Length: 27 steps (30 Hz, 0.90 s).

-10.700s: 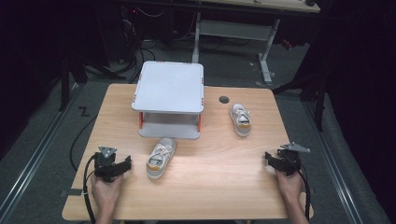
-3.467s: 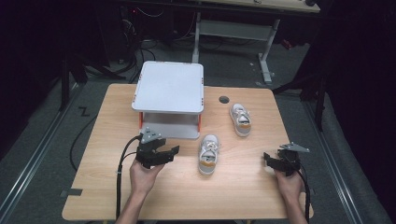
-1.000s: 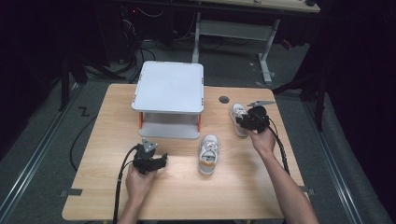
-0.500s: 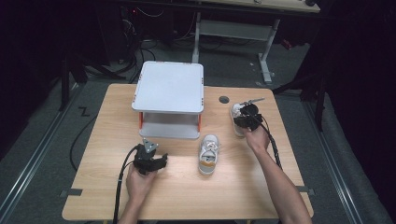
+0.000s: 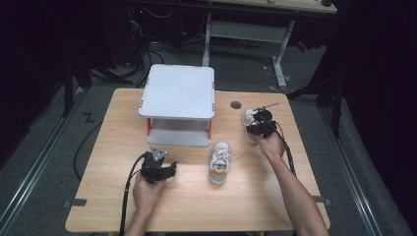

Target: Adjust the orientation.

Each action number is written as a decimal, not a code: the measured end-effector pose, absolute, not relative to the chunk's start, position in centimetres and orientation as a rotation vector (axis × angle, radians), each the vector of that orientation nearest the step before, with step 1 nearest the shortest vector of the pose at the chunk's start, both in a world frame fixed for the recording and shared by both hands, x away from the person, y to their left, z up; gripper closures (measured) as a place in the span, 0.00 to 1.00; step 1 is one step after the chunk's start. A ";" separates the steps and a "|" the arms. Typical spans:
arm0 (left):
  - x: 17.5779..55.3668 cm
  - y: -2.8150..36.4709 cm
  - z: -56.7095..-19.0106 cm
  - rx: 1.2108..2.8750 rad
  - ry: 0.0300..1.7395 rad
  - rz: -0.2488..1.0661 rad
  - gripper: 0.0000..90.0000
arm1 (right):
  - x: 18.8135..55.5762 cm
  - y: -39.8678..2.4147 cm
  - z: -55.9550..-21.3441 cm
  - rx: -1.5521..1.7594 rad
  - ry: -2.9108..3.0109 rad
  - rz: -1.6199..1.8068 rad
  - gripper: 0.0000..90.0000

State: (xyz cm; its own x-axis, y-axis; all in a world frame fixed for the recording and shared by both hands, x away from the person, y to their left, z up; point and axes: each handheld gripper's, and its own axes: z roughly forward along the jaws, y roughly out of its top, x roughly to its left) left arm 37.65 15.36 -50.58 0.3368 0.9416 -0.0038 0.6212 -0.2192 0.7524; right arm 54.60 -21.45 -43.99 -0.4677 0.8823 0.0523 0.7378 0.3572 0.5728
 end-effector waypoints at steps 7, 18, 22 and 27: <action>37.6 15.3 -50.6 1.930 1.371 0.614 0.37 | 54.4 -21.2 -44.0 1.389 2.357 0.814 0.95; 37.6 15.4 -50.6 1.929 1.372 0.610 0.37 | 53.4 -21.5 -42.7 1.299 2.334 0.890 0.96; 37.6 15.4 -50.6 1.928 1.371 0.610 0.37 | 52.7 -21.7 -41.8 1.264 2.335 0.909 0.96; 37.6 15.3 -50.6 1.928 1.371 0.610 0.37 | 51.0 -22.1 -40.9 1.228 2.332 0.934 0.95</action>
State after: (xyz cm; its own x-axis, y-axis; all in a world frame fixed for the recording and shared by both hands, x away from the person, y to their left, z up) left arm 37.65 15.35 -50.60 0.3337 0.9426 -0.0133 0.6215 -0.2093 0.7549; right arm 50.96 -22.14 -40.88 -0.5669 0.8238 0.0021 0.5978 0.4096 0.6891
